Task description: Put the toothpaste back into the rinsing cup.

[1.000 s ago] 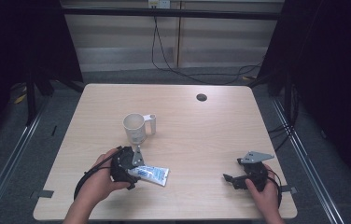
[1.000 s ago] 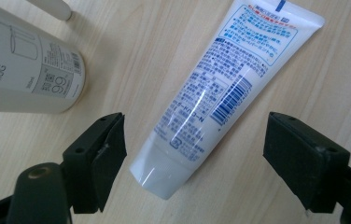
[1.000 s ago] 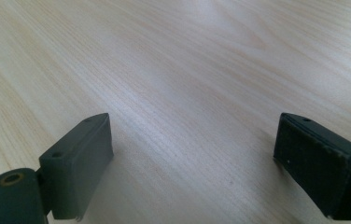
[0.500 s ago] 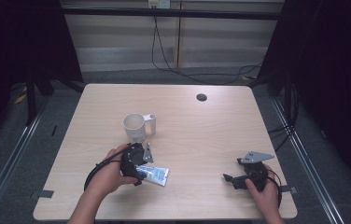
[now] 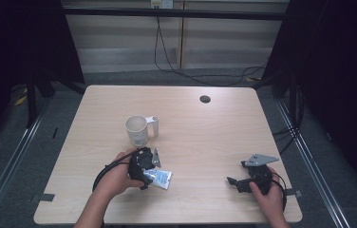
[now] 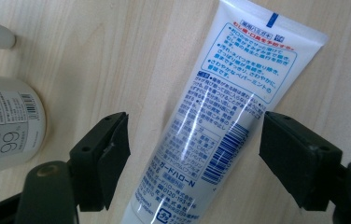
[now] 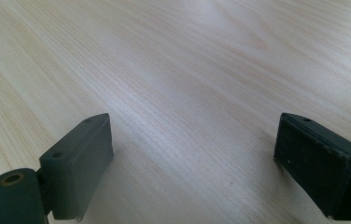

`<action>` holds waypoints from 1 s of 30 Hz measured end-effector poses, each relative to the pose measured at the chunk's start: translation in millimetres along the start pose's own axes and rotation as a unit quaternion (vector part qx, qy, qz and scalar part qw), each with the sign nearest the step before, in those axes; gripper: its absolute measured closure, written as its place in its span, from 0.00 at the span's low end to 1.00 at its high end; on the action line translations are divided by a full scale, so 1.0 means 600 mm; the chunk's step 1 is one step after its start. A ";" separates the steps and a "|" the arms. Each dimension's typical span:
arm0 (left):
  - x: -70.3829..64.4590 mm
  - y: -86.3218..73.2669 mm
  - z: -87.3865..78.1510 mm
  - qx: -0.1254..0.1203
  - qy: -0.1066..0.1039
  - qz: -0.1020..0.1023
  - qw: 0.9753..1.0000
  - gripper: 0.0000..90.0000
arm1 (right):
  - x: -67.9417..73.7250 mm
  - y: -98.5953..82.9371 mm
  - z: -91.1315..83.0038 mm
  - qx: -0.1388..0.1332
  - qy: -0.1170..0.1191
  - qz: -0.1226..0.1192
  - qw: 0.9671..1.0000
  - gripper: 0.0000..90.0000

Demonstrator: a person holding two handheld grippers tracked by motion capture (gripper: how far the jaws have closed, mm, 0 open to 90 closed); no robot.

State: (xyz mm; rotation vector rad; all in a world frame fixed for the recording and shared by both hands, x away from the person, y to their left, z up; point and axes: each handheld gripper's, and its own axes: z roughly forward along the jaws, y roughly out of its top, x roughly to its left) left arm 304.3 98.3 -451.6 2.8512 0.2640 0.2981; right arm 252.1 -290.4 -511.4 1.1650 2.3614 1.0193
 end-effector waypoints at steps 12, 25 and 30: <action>-0.002 -0.009 0.012 0.001 -0.021 0.004 1.000 0.33 | 0.000 0.000 0.000 0.000 0.000 0.000 1.000 0.12; -0.010 -0.007 0.015 0.021 -0.002 0.031 0.999 0.58 | 0.000 0.000 0.000 0.000 0.000 0.000 1.000 0.12; -0.010 -0.004 0.008 0.020 -0.005 0.005 1.000 0.68 | -0.001 0.000 0.001 -0.001 0.001 -0.003 1.000 0.12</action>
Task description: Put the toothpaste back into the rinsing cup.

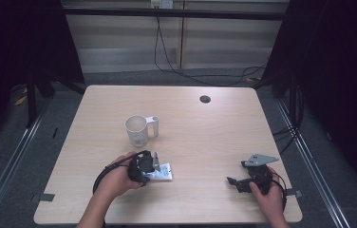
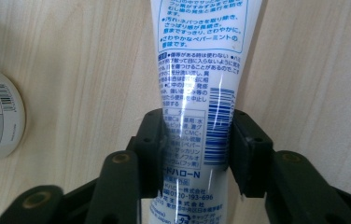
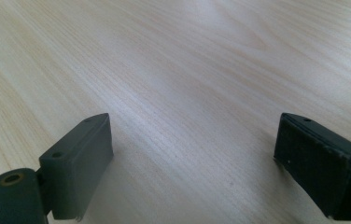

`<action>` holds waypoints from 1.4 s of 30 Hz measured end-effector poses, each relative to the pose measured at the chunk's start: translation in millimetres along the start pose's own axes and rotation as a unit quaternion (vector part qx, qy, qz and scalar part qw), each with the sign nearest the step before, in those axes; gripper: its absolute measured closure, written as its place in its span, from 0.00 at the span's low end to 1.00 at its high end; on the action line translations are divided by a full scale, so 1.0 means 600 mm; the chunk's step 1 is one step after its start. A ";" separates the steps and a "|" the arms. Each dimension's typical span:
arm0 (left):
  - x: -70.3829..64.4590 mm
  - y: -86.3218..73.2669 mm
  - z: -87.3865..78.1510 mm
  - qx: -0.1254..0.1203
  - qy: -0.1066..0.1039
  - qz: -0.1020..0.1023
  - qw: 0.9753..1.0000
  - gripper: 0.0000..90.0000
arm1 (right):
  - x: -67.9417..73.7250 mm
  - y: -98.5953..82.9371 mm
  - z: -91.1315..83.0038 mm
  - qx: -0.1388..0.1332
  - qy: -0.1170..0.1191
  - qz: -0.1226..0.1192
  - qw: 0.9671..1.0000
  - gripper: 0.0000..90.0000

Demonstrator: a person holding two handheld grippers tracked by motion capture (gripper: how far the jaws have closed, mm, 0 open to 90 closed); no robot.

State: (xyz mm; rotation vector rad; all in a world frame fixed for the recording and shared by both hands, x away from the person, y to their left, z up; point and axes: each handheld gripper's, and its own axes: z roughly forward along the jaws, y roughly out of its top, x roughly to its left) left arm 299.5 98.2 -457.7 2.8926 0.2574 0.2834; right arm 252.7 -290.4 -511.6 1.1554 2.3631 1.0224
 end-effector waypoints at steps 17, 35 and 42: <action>0.017 -0.030 -0.033 -0.121 -0.019 -0.145 0.982 0.75 | 0.000 0.000 0.000 0.000 0.000 0.000 1.000 0.12; 0.027 -0.071 -0.050 -0.212 0.007 -0.220 0.952 0.74 | 0.000 0.000 0.000 0.000 0.000 0.000 1.000 0.12; 0.033 -0.082 -0.061 -0.245 0.020 -0.242 0.939 0.74 | 0.000 0.000 0.000 0.000 0.000 0.000 1.000 0.12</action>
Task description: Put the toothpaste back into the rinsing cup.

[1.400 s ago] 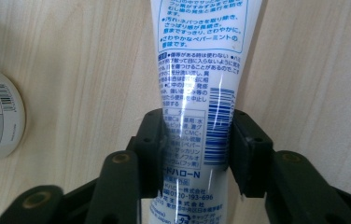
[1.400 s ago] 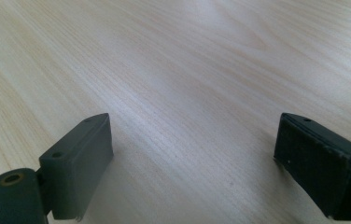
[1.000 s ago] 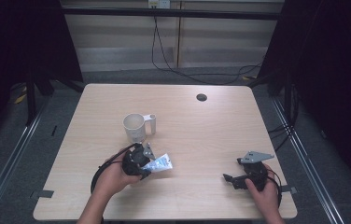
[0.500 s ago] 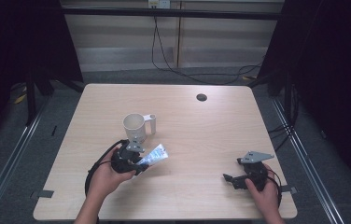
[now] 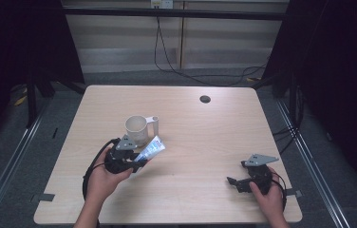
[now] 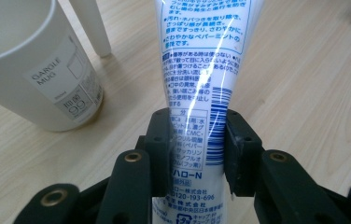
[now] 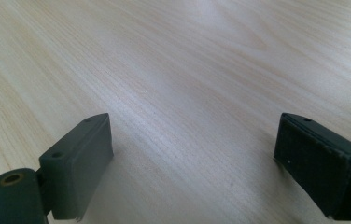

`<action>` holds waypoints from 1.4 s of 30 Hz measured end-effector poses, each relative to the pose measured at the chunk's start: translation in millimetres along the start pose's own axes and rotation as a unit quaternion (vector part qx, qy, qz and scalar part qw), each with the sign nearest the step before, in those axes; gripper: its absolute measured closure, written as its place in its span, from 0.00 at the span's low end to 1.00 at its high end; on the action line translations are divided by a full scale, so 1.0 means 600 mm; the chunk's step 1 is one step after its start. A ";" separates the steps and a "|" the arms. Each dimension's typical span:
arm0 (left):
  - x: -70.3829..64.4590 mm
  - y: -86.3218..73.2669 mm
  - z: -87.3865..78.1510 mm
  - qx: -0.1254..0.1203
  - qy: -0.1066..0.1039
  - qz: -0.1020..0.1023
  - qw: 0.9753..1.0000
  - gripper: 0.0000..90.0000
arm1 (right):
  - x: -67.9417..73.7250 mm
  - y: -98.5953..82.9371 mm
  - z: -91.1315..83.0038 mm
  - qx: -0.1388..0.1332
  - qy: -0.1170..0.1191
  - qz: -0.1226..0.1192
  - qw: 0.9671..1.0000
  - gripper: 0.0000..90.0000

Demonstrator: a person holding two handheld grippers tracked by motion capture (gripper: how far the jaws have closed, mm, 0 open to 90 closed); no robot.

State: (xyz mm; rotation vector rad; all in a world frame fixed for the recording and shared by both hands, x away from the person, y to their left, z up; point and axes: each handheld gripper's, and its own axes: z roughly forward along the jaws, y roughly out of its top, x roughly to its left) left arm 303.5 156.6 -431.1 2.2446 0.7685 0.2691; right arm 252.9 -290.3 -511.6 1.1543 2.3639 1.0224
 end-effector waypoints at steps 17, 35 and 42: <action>0.015 0.002 -0.029 -0.081 0.031 -0.040 0.995 0.74 | 0.000 0.000 0.000 0.000 0.000 0.000 1.000 0.12; 0.026 0.006 -0.048 -0.139 0.062 -0.081 0.985 0.75 | 0.000 0.000 0.000 0.000 0.000 0.000 1.000 0.12; 0.031 0.008 -0.052 -0.164 0.072 -0.095 0.979 0.75 | 0.000 0.000 0.000 0.000 0.000 0.000 1.000 0.12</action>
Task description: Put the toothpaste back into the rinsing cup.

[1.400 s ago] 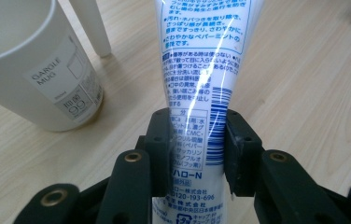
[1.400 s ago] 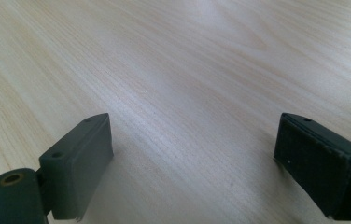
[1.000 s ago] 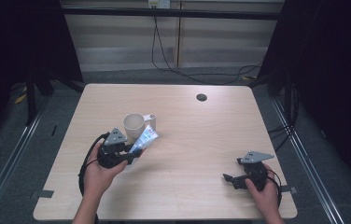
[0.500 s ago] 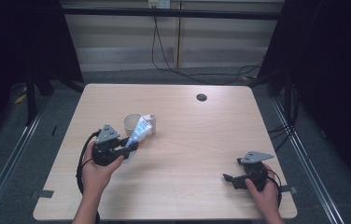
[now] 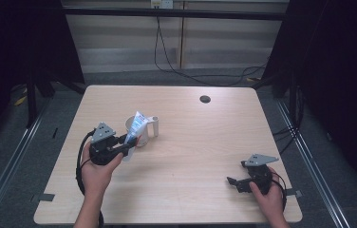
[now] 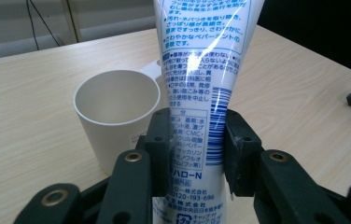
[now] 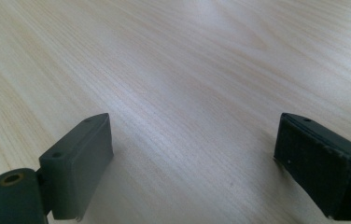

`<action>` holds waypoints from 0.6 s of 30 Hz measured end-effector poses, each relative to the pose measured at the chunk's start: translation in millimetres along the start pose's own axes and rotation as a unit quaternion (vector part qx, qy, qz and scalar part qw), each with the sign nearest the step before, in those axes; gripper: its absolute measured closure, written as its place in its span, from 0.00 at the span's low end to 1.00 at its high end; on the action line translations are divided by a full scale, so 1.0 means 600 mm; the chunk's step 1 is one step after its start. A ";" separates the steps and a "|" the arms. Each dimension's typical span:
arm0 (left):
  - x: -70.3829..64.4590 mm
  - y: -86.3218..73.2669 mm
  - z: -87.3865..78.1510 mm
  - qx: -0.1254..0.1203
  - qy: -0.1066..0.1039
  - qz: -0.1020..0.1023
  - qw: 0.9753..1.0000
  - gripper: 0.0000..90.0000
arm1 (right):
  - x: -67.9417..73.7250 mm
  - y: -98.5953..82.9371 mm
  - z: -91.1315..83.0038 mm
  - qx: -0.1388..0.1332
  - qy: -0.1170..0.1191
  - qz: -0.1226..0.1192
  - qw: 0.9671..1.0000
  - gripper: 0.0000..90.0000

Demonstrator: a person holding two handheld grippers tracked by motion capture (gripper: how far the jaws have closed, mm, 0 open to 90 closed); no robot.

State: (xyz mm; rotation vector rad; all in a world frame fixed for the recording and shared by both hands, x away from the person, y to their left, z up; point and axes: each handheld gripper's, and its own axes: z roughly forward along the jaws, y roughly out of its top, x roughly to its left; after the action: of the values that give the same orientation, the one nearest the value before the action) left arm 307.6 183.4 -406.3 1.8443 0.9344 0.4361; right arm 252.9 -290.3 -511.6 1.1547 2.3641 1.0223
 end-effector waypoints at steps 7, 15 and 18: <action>0.002 0.008 -0.001 -0.020 0.009 -0.009 1.000 0.75 | 0.000 0.000 0.000 -0.001 0.000 -0.001 1.000 0.12; 0.005 0.019 0.001 -0.038 0.022 -0.013 0.999 0.75 | 0.000 0.000 0.000 0.000 0.000 -0.001 1.000 0.12; 0.005 0.024 0.001 -0.045 0.025 -0.015 0.999 0.75 | 0.000 0.000 0.000 0.000 0.000 -0.001 1.000 0.12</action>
State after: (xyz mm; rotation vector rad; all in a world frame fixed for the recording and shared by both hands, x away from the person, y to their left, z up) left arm 315.9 182.4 -394.2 1.7436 0.9596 0.4989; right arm 252.9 -290.4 -511.6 1.1533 2.3642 1.0224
